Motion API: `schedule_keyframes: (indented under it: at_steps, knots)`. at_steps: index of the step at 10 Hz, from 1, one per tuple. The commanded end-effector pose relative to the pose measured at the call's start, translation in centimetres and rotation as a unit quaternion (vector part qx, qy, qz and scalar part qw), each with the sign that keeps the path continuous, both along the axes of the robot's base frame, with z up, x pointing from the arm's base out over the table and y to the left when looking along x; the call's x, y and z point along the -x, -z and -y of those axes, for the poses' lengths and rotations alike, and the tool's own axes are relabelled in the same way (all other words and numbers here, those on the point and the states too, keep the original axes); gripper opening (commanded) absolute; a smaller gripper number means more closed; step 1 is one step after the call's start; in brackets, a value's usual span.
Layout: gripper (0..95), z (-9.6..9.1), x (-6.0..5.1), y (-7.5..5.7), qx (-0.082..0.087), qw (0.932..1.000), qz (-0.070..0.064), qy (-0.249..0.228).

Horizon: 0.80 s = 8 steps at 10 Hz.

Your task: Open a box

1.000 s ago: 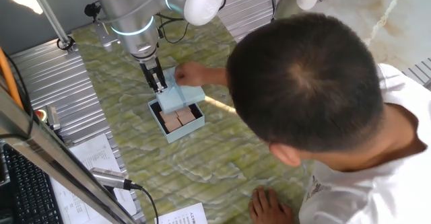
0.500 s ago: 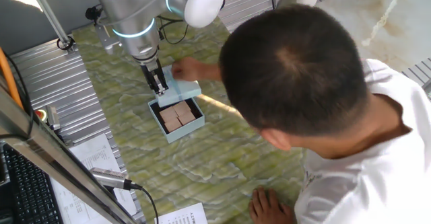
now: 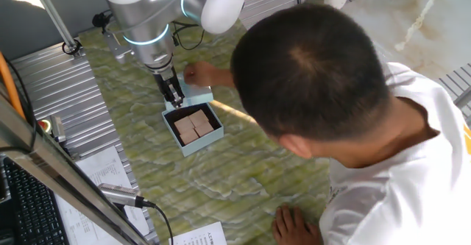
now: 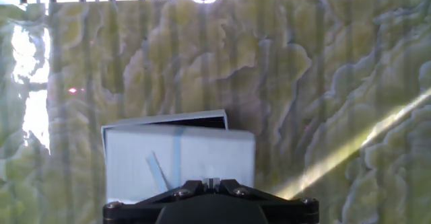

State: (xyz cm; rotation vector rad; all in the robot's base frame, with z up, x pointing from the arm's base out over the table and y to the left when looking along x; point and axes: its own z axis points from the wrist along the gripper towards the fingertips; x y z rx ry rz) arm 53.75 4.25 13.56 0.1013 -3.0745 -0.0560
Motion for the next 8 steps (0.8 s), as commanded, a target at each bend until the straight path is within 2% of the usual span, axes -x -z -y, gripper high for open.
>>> schedule_keyframes:
  at_steps: [1, 2, 3, 8]
  knots:
    - [19.0, 0.04, 0.07, -0.03, 0.003, 1.0000, 0.001, 0.002]
    - [19.0, 0.06, 0.07, -0.06, 0.003, 1.0000, 0.002, 0.001]
    - [0.0, 0.07, 0.08, -0.11, 0.003, 1.0000, 0.002, 0.001]
    - [0.0, 0.04, 0.14, -0.34, 0.004, 1.0000, 0.005, -0.002]
